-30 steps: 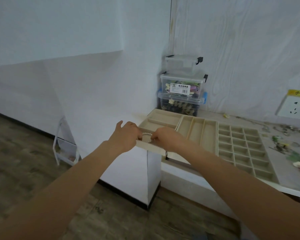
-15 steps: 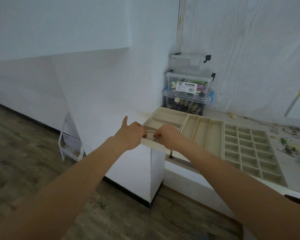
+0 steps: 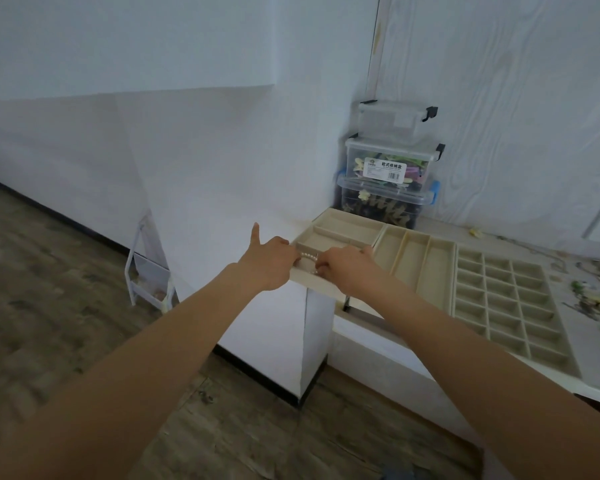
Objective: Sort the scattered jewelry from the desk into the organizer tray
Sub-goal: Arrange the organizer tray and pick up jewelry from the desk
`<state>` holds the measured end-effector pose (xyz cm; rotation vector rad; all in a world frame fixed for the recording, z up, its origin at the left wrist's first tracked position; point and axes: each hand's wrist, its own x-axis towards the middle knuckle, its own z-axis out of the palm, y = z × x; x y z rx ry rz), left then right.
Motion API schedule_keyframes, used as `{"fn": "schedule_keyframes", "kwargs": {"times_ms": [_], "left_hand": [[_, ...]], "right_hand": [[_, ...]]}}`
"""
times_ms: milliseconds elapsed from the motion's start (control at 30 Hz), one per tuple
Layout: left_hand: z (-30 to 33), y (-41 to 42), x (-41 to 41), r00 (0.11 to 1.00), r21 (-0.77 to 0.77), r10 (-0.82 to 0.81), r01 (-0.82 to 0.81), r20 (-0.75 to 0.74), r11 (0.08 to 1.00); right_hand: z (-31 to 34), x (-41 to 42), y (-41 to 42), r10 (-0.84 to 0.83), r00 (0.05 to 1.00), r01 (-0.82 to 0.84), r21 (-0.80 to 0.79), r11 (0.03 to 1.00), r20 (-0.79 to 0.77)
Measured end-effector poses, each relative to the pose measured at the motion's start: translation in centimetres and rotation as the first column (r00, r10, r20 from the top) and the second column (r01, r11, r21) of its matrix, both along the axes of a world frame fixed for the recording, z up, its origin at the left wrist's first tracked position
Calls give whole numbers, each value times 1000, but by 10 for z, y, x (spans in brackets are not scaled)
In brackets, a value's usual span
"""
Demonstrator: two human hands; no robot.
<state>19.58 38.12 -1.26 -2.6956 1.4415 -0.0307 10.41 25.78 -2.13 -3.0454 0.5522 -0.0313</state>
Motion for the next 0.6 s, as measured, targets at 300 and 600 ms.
{"fn": "schedule_keyframes", "kwargs": {"times_ms": [300, 600], "left_hand": [[-2, -5, -12, 996, -55, 21, -25, -83, 998], [3, 3, -20, 994, -79, 20, -29, -112, 996]], "right_hand": [[-2, -5, -1, 7, 1000, -5, 78, 997, -23], [-5, 2, 0, 17, 998, -15, 31, 999, -55]]}}
